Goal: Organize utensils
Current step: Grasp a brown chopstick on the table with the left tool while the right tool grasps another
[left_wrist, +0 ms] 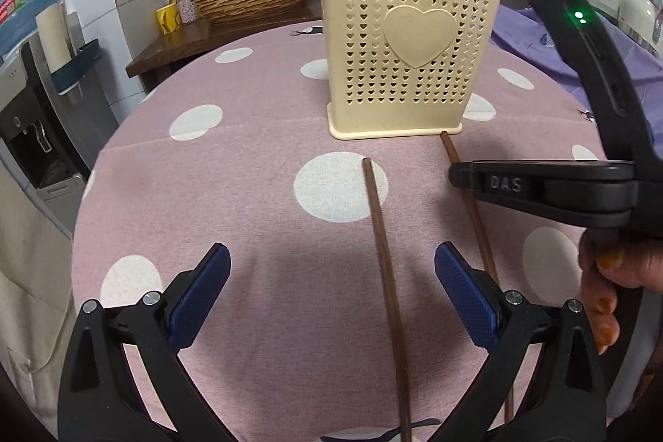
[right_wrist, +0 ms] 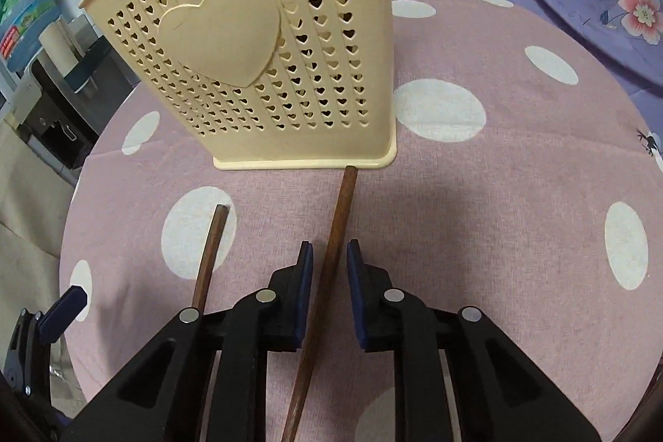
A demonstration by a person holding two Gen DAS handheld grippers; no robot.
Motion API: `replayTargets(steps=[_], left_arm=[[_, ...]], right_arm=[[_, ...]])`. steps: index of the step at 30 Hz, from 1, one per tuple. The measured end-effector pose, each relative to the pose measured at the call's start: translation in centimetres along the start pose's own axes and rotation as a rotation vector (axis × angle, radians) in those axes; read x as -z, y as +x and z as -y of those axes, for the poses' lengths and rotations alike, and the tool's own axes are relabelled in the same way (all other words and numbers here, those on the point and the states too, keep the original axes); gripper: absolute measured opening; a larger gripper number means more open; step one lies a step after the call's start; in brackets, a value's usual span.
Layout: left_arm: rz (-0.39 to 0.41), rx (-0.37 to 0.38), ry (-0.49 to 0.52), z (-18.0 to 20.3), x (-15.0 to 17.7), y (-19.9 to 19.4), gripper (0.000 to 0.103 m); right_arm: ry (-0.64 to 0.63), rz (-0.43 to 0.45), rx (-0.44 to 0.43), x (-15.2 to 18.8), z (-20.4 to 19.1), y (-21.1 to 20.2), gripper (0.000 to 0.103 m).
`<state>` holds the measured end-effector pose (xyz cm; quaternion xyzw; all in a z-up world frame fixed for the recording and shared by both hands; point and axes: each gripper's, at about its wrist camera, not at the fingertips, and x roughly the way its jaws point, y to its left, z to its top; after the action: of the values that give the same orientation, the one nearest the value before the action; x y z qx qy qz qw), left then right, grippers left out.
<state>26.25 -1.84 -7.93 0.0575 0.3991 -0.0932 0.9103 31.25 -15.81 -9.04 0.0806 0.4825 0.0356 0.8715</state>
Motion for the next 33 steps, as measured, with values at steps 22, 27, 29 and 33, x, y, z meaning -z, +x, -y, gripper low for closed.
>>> replayTargets(steps=[22,27,29,33], left_arm=[[-0.109,0.038,-0.043,1.7,-3.1,6.2,0.033],[-0.105,0.016,-0.038,1.5,-3.3,6.3,0.02],[-0.107,0.018,-0.043,1.4,-3.3,6.3,0.014],[-0.11,0.016,-0.056,1.3,-3.4,6.3,0.009]], right_arm=[[0.026,-0.033,0.012,-1.3,0.1,0.6,0.009],[0.021,-0.032,0.018,-1.2,-0.2,0.7,0.008],[0.023,-0.028,0.019,-1.1,-0.2,0.7,0.008],[0.03,-0.022,0.012,-0.9,-0.3,0.7,0.008]])
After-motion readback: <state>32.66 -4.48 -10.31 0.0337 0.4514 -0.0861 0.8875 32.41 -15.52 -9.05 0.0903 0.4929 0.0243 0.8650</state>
